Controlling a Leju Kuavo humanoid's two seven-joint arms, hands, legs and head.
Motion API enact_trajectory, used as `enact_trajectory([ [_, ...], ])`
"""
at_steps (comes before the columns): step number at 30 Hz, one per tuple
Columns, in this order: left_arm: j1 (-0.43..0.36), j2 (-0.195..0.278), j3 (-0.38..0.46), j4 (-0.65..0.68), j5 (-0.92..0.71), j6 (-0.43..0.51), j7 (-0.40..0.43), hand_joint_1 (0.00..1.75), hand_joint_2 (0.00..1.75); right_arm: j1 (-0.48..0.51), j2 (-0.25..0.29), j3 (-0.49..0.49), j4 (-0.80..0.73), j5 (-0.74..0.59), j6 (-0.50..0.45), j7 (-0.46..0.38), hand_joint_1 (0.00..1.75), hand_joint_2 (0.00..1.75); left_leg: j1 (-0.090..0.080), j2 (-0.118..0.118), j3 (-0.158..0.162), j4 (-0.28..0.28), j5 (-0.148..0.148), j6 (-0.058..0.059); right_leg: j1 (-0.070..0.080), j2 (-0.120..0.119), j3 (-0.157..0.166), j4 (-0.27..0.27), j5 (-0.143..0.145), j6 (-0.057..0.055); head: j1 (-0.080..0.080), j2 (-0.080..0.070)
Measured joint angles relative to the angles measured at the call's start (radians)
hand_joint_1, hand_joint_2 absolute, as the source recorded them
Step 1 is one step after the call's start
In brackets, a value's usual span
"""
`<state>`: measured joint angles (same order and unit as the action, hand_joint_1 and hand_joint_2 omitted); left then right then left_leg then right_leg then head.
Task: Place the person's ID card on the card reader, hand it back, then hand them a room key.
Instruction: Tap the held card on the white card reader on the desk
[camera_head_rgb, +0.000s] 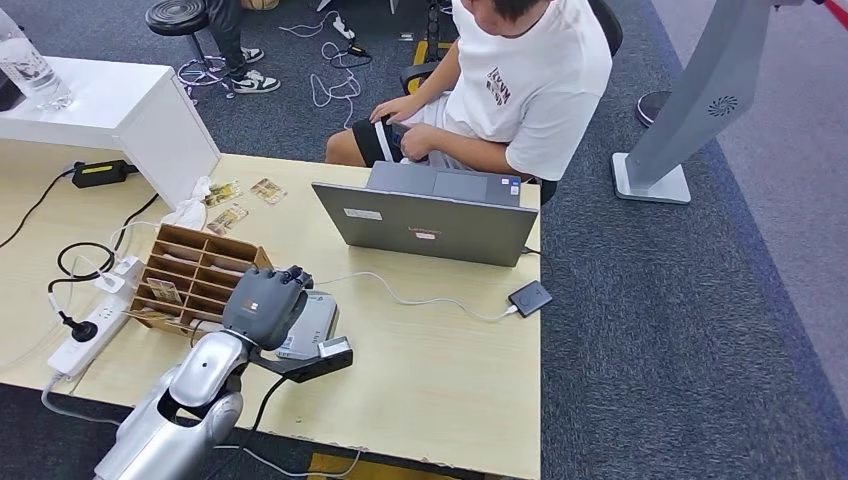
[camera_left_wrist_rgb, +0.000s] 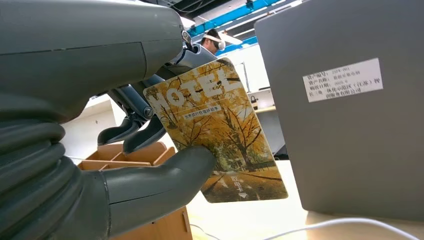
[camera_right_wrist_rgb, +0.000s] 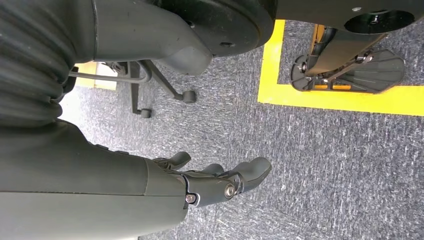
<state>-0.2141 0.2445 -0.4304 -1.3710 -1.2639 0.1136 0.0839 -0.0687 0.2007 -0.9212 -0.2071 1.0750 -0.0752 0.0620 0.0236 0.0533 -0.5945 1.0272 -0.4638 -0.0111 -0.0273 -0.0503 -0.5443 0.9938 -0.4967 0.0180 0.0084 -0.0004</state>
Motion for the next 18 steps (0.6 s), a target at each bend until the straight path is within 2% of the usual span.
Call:
enact_trajectory([
  [6, -0.003, -0.004, -0.014, 0.022, 0.01, -0.026, 0.015, 1.75, 1.75, 0.0, 0.0, 0.0, 0.0, 0.002, 0.0, 0.0, 0.0, 1.75, 0.0, 0.0, 0.0, 0.0, 0.0, 0.0, 0.0, 0.0, 0.0, 0.0, 0.0, 0.0, 0.0, 0.0],
  [18, 0.0, -0.009, -0.021, 0.104, 0.05, -0.087, 0.139, 1.75, 1.75, 0.0, 0.0, 0.0, 0.0, 0.007, -0.006, 0.011, 0.0, 1.75, 0.0, 0.0, 0.0, 0.0, 0.0, 0.0, 0.0, 0.0, 0.0, 0.0, 0.0, 0.0, 0.0, 0.0],
])
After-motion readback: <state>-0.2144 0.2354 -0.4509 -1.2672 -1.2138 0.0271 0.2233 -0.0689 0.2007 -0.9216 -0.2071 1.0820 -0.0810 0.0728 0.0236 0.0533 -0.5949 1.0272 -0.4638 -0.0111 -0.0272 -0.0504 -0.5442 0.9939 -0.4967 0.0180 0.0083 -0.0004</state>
